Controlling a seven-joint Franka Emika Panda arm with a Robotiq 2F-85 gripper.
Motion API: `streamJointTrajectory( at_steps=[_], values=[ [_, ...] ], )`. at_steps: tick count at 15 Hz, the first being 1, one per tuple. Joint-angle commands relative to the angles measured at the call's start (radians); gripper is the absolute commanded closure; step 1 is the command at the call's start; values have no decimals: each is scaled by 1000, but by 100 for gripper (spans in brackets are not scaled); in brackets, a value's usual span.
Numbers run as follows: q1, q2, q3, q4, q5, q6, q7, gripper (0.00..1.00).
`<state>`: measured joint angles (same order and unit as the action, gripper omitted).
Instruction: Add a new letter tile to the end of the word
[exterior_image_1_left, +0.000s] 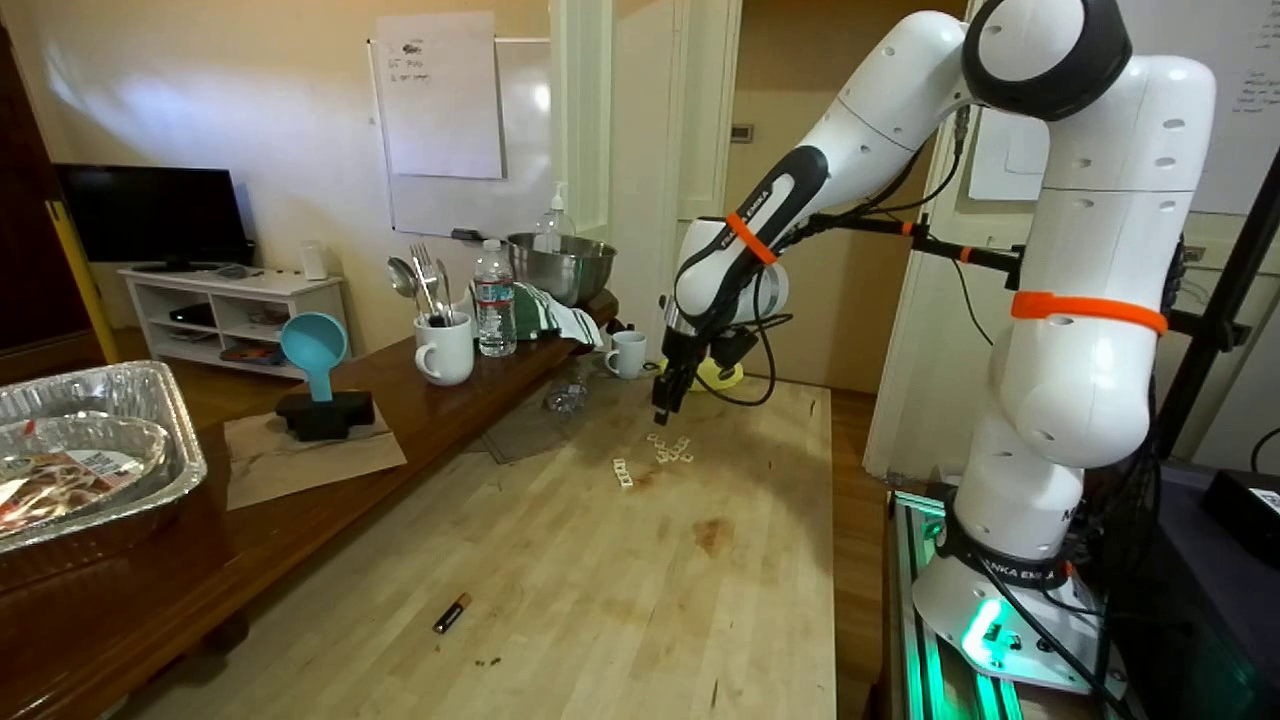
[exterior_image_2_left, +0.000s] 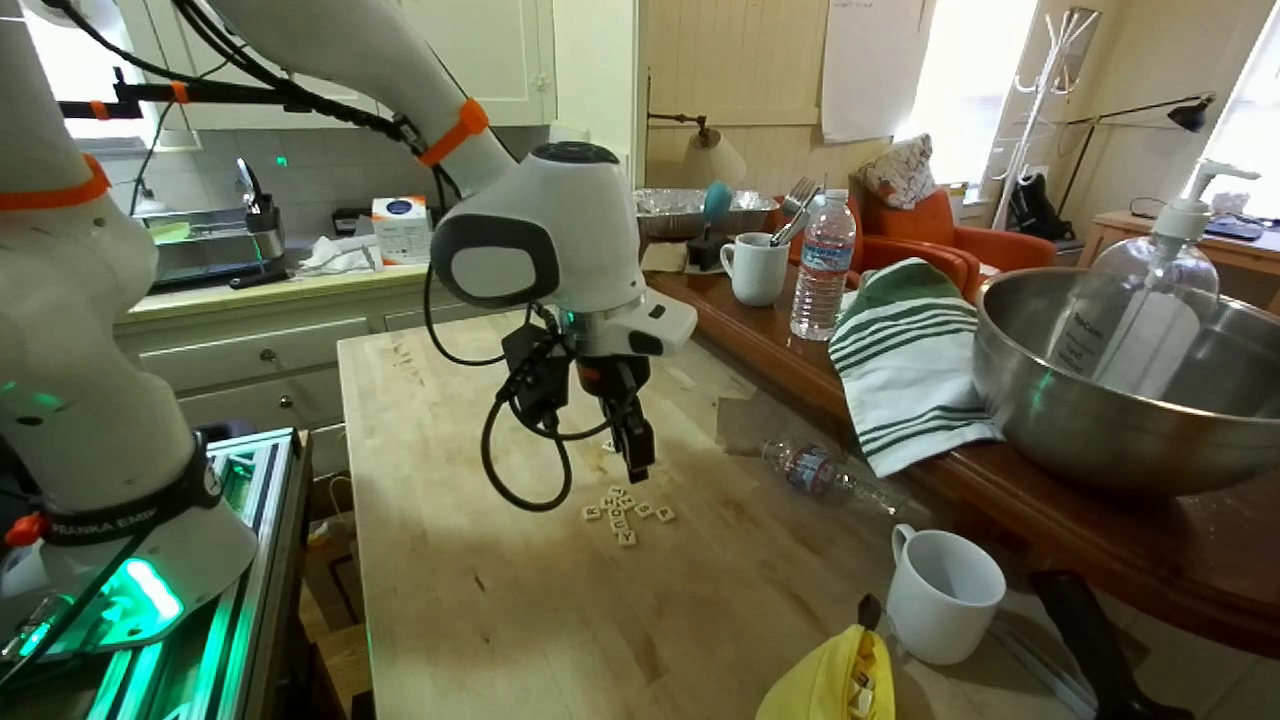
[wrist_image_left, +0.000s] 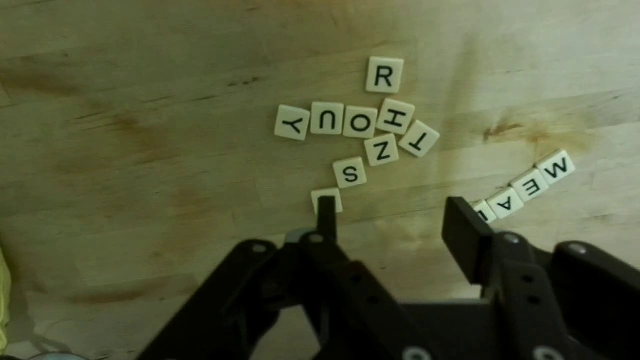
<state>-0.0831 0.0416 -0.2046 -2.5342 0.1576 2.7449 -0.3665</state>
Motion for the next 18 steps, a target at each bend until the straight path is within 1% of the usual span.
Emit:
streamJointTrajectory(
  at_steps=[1, 2, 3, 4, 5, 10, 18],
  values=[
    [-36, 94, 38, 39, 11, 42, 9, 73],
    [-44, 109, 46, 45, 9, 46, 10, 80],
    [-51, 124, 53, 54, 4, 44, 14, 89],
    [-57, 140, 57, 61, -4, 53, 18, 95],
    [-64, 151, 65, 67, -2, 57, 16, 100],
    [-90, 204, 79, 96, -28, 89, 25, 100],
    [-121, 254, 117, 127, -21, 101, 17, 100]
  ],
)
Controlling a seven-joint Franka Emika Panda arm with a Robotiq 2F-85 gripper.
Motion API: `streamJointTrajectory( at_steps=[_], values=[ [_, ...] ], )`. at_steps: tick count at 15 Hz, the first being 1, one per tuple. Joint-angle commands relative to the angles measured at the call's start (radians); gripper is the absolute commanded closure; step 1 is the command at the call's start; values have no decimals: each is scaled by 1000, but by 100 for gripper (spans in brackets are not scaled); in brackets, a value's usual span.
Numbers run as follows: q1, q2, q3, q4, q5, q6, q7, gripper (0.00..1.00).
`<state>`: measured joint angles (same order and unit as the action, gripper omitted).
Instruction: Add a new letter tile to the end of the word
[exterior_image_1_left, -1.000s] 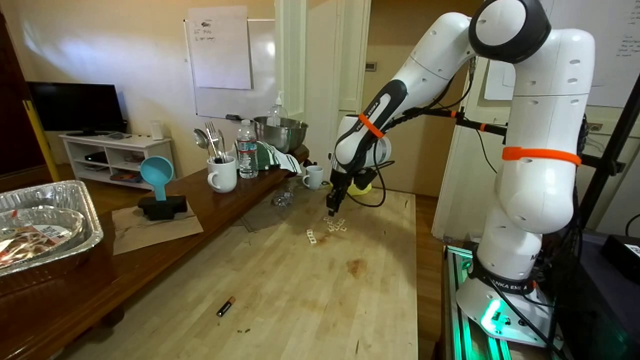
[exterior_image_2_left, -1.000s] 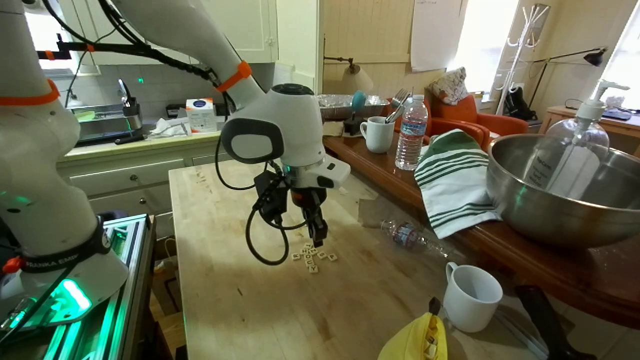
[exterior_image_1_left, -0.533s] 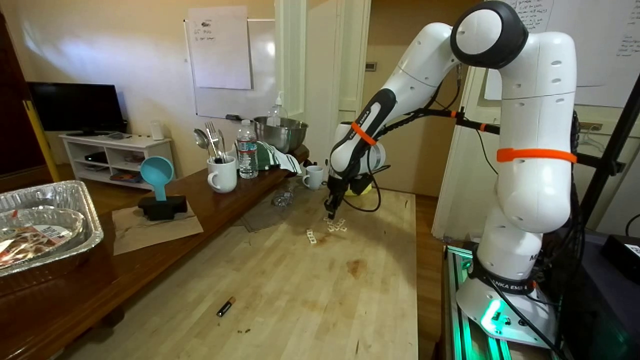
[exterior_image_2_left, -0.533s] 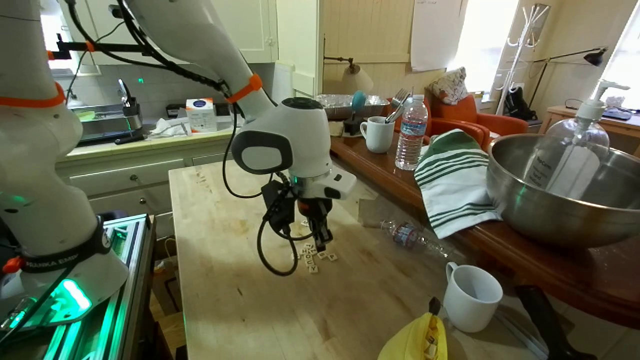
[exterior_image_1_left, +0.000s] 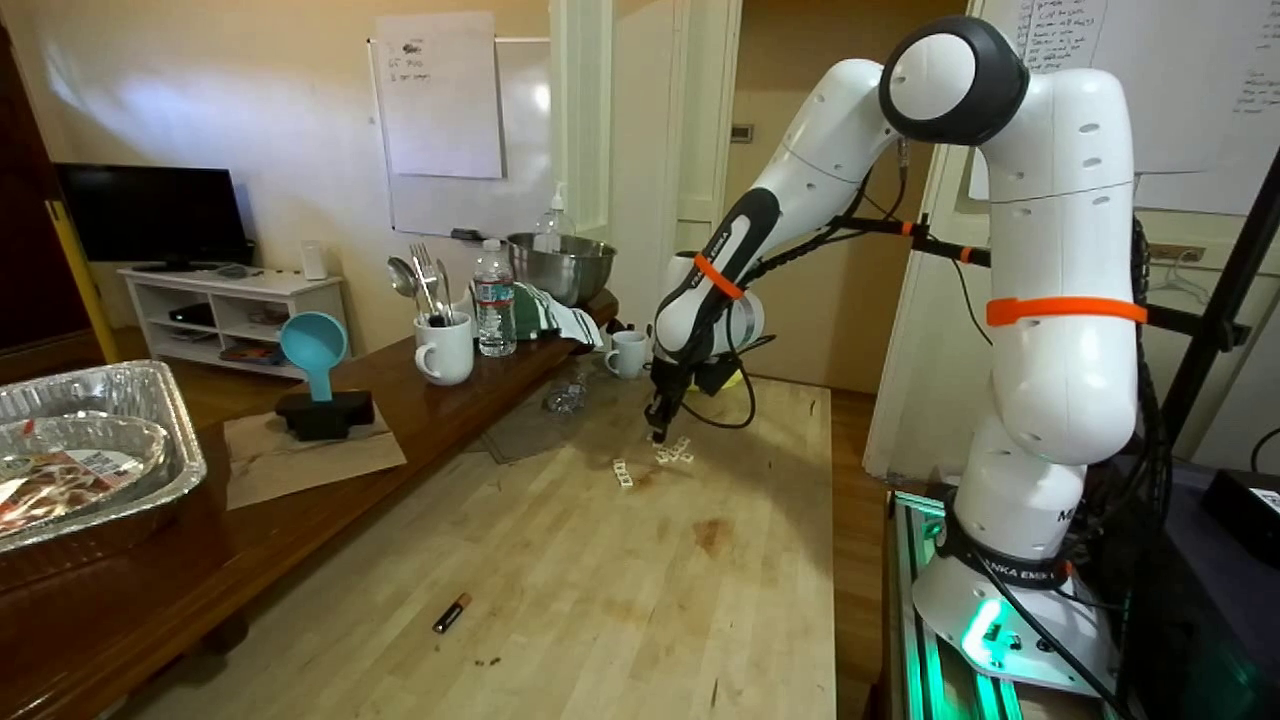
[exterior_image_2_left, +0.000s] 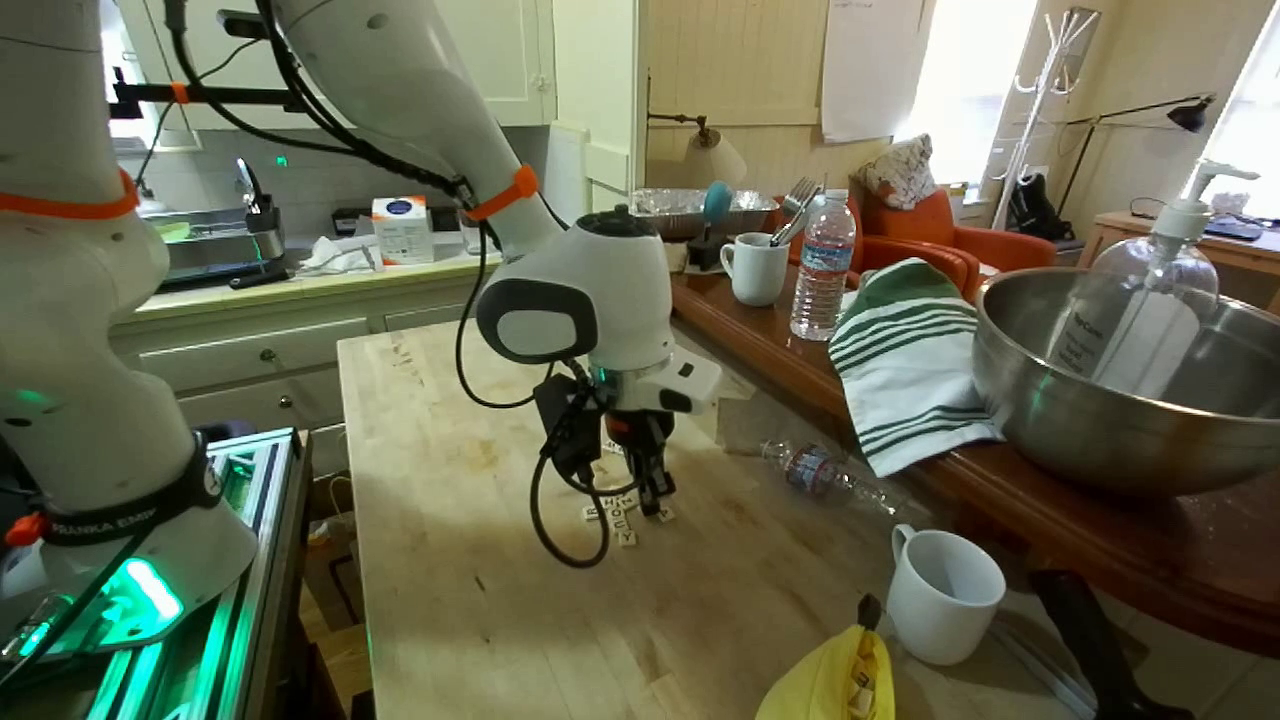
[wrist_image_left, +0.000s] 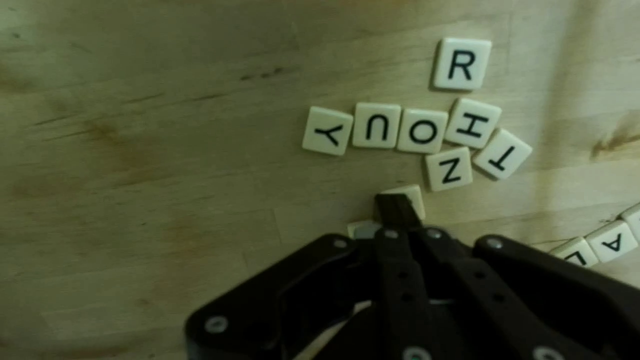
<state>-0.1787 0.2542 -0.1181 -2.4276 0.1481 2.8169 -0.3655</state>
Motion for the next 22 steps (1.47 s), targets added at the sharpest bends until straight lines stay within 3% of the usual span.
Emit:
streamJointTrajectory(
  at_steps=[1, 11, 22],
  values=[
    [-28, 46, 36, 25, -10, 28, 15, 100],
    [-34, 73, 110, 48, 0, 41, -15, 100],
    [-41, 109, 145, 87, -4, 48, -30, 100]
  ],
)
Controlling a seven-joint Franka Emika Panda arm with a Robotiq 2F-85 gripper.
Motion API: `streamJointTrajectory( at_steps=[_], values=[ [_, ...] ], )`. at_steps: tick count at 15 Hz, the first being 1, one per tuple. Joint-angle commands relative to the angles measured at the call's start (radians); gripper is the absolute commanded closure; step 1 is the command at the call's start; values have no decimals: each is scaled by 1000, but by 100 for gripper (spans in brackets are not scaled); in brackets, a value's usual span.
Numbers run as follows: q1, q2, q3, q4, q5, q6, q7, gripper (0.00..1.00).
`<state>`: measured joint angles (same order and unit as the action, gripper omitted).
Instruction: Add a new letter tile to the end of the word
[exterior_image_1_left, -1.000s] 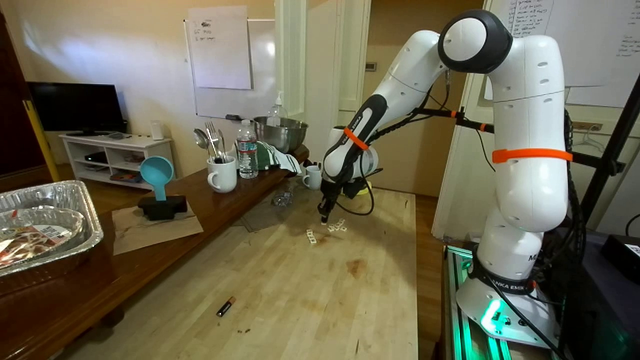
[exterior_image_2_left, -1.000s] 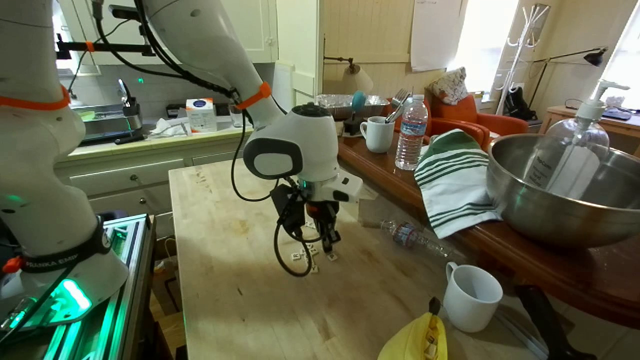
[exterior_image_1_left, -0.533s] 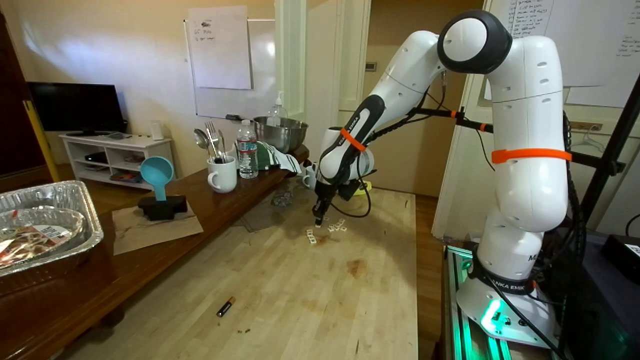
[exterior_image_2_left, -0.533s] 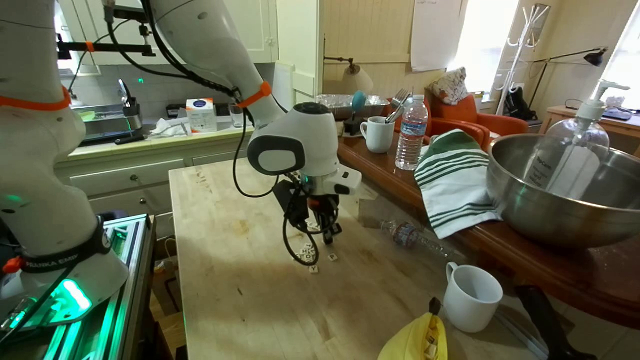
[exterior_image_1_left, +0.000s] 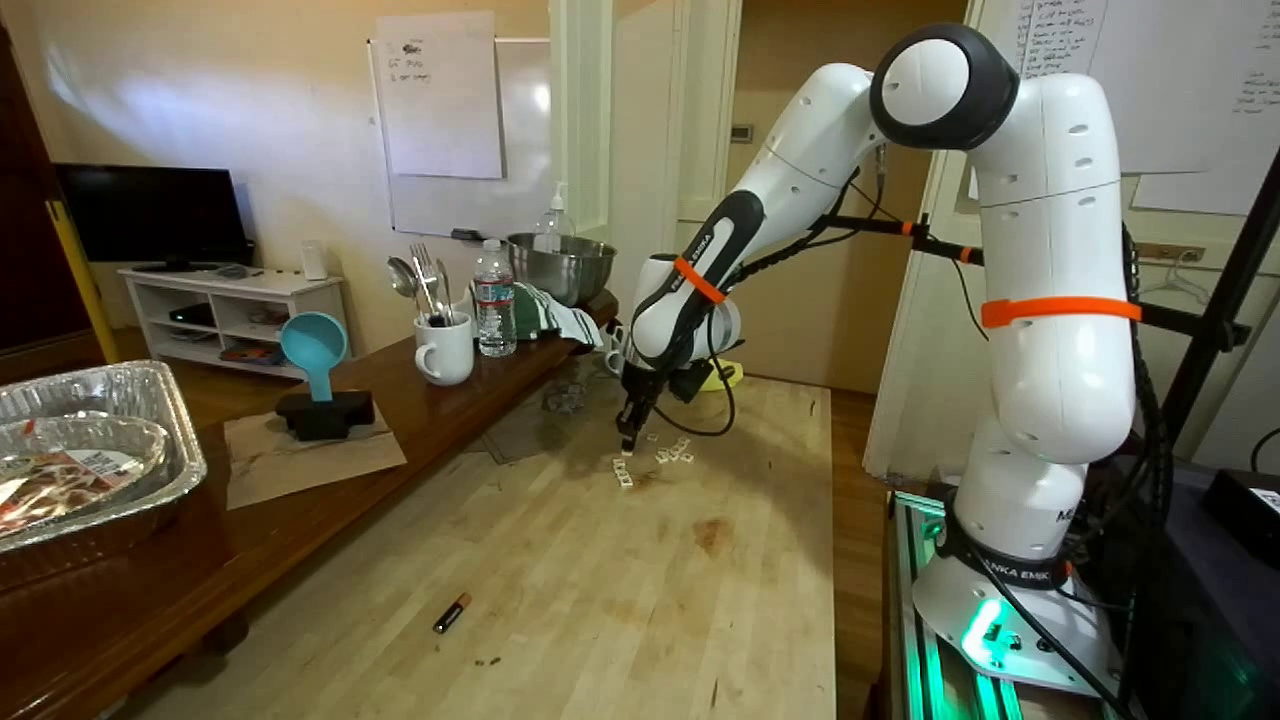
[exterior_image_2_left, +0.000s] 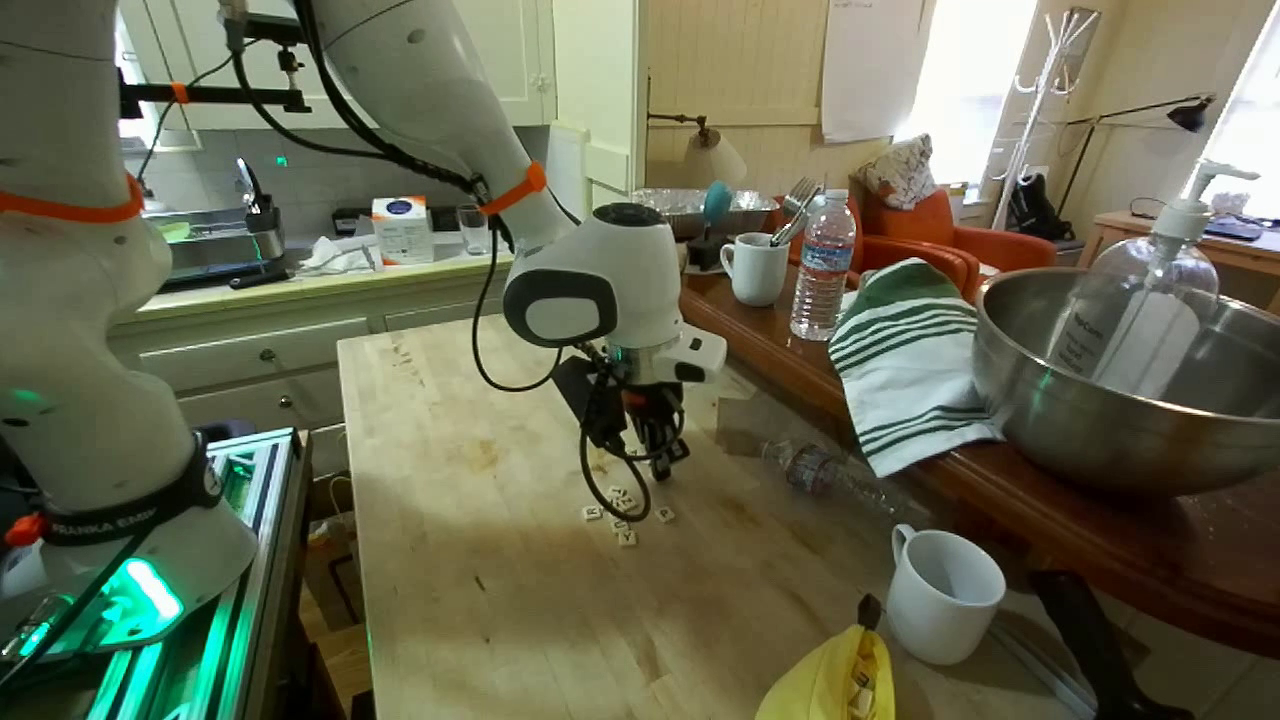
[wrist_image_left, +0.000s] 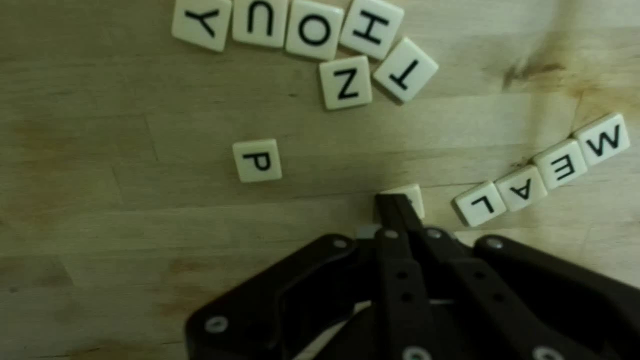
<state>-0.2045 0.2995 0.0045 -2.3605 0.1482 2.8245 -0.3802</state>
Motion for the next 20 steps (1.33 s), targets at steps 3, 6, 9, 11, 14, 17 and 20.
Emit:
streamJointTrajectory(
  at_steps=[3, 6, 9, 11, 14, 17, 20],
  values=[
    [-14, 66, 30, 21, -5, 41, -19, 100],
    [-15, 65, 36, 18, -6, 39, -32, 100],
    [-16, 64, 41, 14, -7, 40, -42, 100],
    [-16, 64, 43, 13, -7, 39, -51, 100],
    [-17, 63, 46, 11, -6, 38, -59, 100],
    [-17, 61, 50, 6, -6, 38, -69, 100],
    [-15, 61, 53, 4, -7, 39, -74, 100]
  ],
)
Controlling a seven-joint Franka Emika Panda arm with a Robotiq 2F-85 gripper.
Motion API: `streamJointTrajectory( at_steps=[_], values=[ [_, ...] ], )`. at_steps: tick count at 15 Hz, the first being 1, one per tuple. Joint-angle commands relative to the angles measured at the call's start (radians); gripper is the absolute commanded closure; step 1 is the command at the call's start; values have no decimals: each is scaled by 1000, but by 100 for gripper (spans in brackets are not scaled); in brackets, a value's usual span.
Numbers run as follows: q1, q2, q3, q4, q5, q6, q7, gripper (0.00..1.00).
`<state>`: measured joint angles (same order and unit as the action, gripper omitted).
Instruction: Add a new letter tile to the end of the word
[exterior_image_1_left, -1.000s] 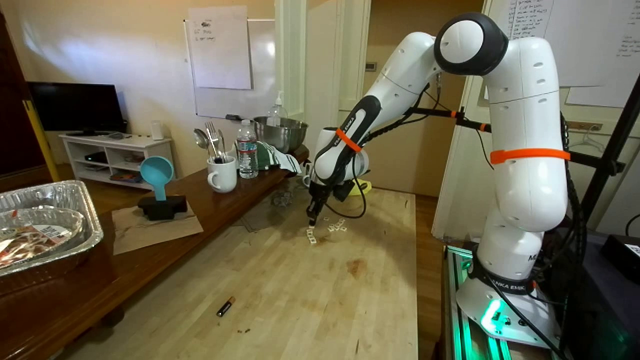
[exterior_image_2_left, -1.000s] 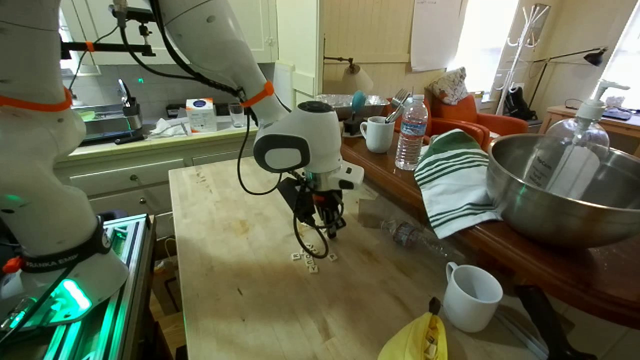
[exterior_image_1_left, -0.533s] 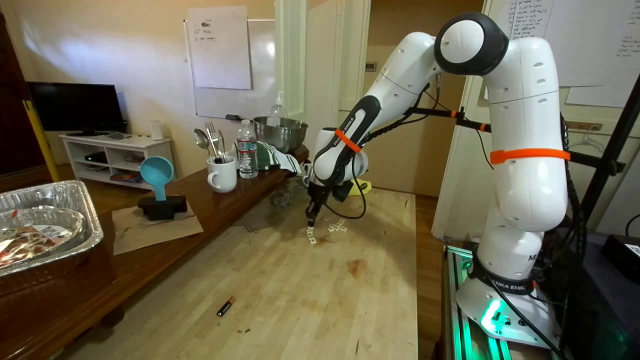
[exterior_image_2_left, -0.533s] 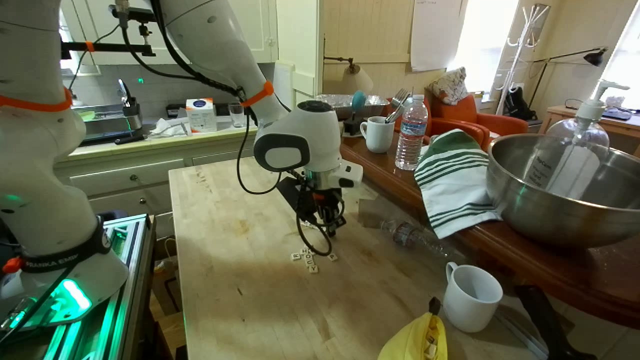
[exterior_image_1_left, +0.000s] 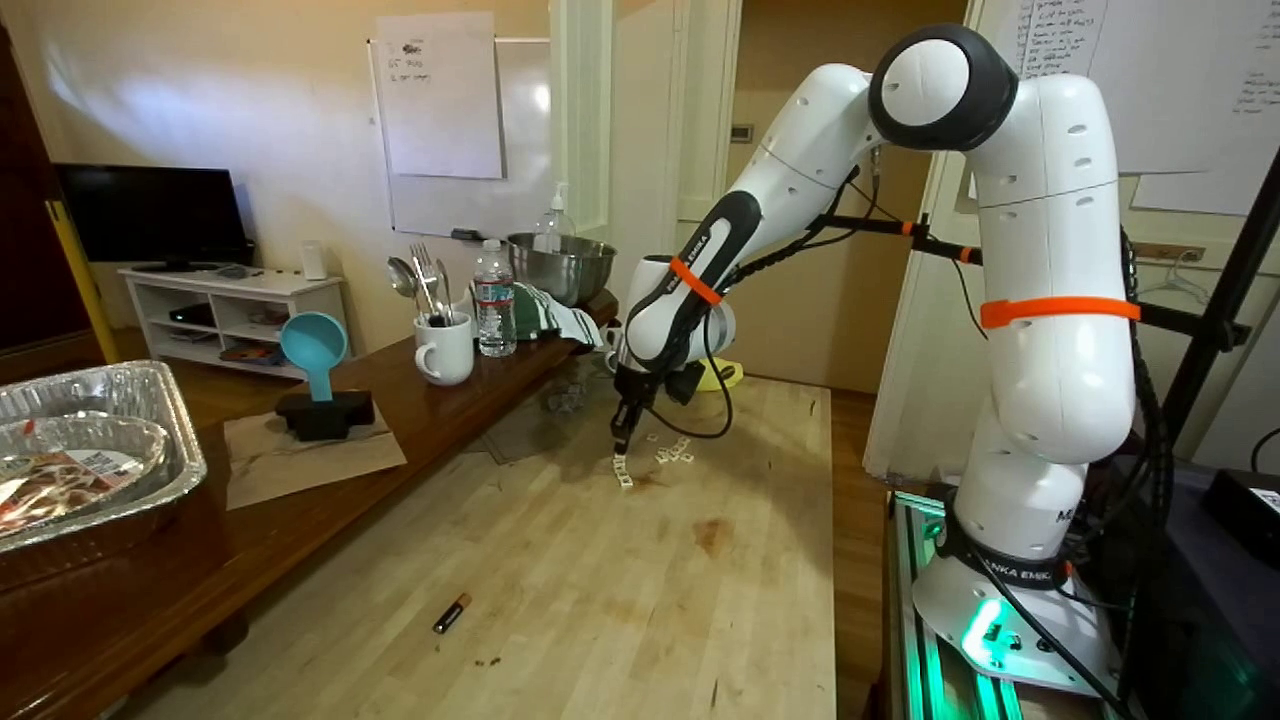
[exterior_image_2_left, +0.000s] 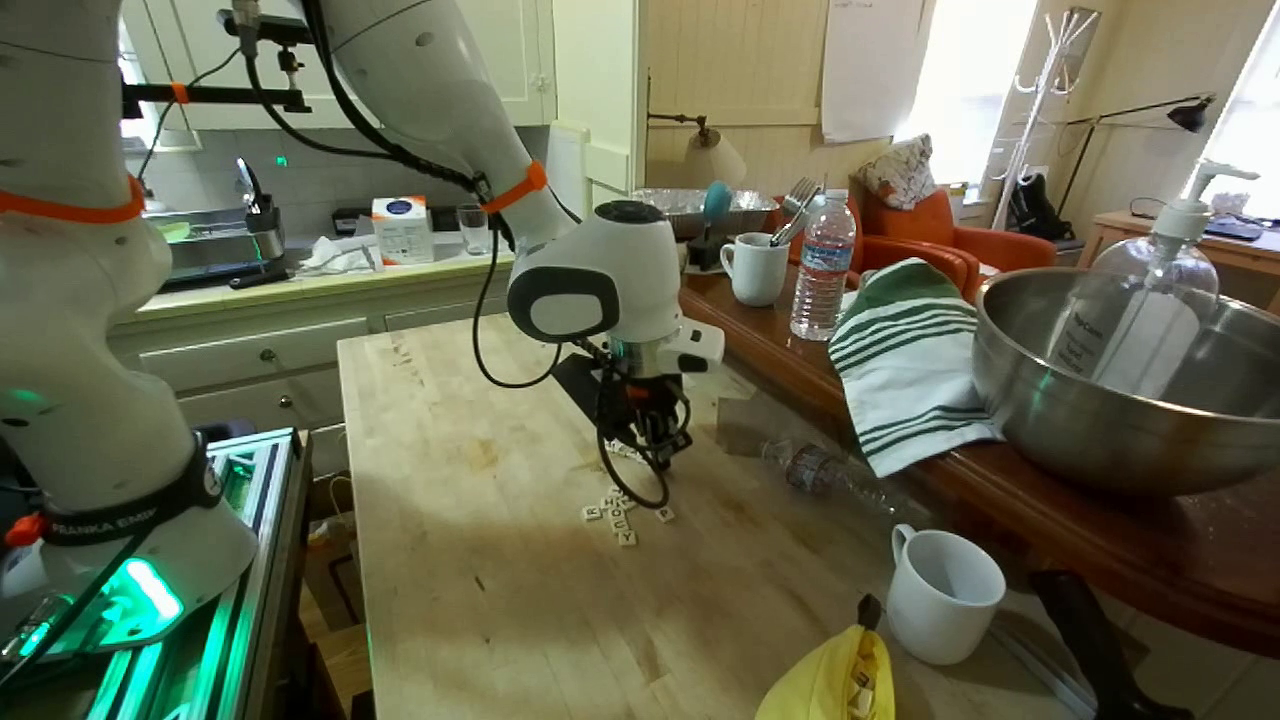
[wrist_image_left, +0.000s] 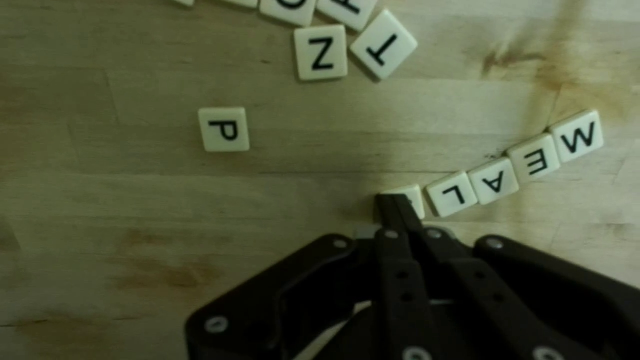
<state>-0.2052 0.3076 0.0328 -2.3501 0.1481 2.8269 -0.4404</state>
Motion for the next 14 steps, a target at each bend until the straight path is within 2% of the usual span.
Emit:
streamJointTrajectory(
  at_steps=[1, 14],
  values=[
    [-15, 53, 26, -7, -7, 36, -16, 100],
    [-13, 42, 38, -25, -8, 29, -39, 100]
  ],
)
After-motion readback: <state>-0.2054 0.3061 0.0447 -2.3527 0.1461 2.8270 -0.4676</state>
